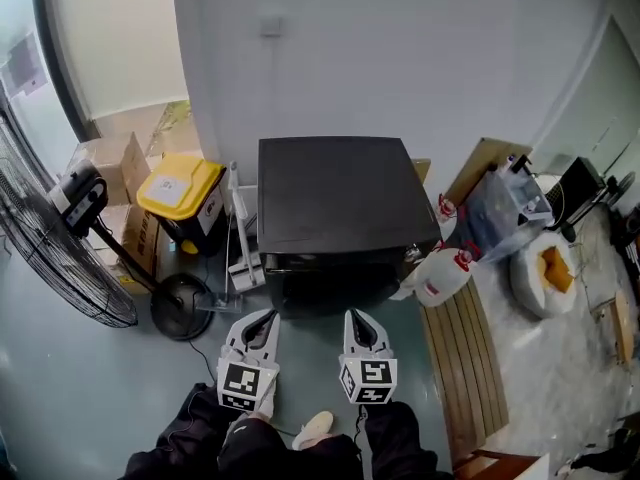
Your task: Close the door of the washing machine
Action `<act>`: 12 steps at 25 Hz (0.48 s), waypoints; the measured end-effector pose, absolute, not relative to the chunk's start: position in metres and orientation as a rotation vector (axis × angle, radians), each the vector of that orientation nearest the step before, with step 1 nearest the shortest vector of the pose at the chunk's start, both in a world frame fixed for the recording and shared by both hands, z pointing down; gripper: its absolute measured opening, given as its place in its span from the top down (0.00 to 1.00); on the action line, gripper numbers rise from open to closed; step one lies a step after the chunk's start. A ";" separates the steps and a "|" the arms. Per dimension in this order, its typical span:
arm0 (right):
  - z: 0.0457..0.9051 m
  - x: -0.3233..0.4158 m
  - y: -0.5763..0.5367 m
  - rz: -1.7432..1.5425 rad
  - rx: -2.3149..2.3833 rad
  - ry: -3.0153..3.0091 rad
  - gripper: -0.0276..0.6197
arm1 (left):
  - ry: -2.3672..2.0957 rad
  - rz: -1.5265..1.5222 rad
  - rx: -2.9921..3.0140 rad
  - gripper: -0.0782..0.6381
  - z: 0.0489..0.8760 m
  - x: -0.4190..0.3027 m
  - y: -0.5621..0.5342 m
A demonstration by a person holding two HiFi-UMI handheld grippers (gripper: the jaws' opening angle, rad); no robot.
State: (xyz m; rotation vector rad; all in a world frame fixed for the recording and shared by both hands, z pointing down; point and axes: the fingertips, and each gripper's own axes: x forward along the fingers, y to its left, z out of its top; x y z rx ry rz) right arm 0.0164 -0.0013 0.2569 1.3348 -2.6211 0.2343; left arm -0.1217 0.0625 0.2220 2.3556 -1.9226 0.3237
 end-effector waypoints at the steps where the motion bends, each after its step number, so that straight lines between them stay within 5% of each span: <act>1: 0.246 0.024 0.006 0.217 1.336 -2.635 0.93 | -1.935 0.318 2.363 0.86 0.212 -0.116 0.069; 12: 0.182 0.091 0.079 0.032 1.341 -2.699 0.93 | -2.015 0.288 2.382 0.86 0.162 -0.066 0.133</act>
